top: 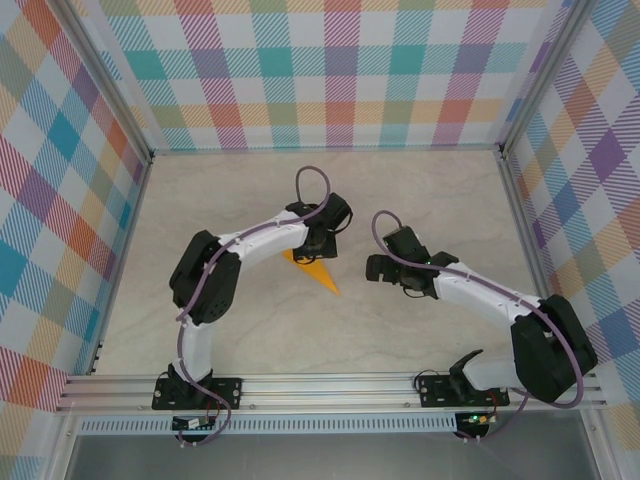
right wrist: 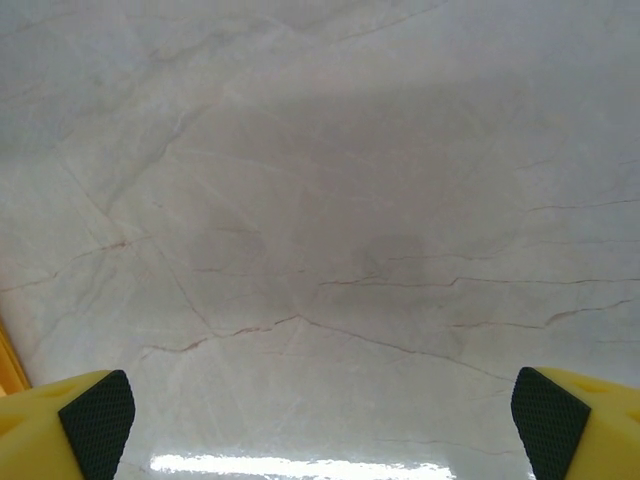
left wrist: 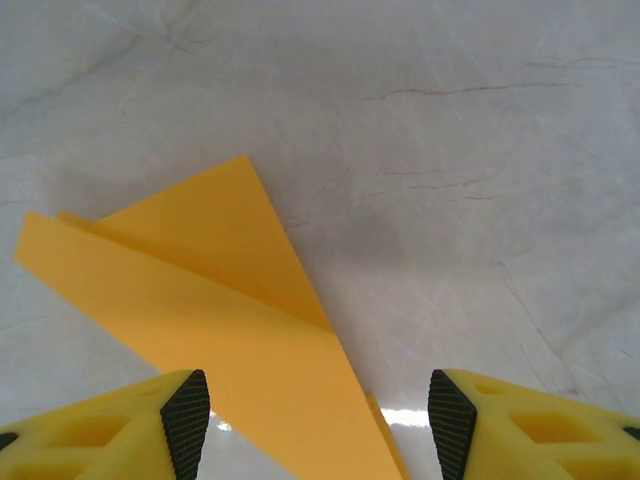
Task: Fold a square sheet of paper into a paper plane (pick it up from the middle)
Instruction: Move a paper plane to the center of the table.
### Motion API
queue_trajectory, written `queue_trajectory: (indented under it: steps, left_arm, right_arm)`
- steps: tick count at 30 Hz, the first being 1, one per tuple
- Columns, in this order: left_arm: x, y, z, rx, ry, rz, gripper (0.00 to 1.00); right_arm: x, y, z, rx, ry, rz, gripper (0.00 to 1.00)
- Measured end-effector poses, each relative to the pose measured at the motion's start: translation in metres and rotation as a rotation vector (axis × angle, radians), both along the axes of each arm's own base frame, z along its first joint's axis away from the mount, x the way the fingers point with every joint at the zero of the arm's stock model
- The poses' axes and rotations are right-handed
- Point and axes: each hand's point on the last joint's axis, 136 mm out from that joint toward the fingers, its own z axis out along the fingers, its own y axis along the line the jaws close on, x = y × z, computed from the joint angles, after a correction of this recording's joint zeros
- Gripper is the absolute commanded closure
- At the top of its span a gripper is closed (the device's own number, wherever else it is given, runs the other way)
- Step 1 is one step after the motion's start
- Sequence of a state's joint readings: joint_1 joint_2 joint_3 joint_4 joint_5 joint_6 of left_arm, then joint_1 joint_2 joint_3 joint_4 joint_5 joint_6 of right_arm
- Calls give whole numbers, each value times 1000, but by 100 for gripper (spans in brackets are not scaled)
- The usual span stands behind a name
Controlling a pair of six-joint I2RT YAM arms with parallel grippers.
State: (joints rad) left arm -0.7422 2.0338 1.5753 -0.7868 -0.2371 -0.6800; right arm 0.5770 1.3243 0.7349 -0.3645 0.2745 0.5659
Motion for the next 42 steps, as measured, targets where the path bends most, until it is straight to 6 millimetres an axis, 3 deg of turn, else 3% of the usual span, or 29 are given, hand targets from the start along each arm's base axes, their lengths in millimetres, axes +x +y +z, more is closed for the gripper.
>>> queue_trajectory:
  steps: [4, 7, 15, 26, 42]
  left_arm:
    - [0, 4, -24, 70, 51, 13, 43]
    - [-4, 7, -28, 94, 77, 16, 46]
    - [-9, 13, -26, 110, 78, 40, 53]
    - [-17, 21, 0, 61, 37, 66, 58]
    - [-24, 21, -14, 28, 47, 102, 89]
  right_arm:
    - [0, -7, -2, -7, 5, -31, 1]
    - [0, -10, -3, -9, 9, -48, 1]
    - [0, -13, -4, -13, 16, -61, 1]
    - [-2, -15, -18, -32, 58, -64, 1]
    - [-2, -17, -21, -34, 69, -78, 1]
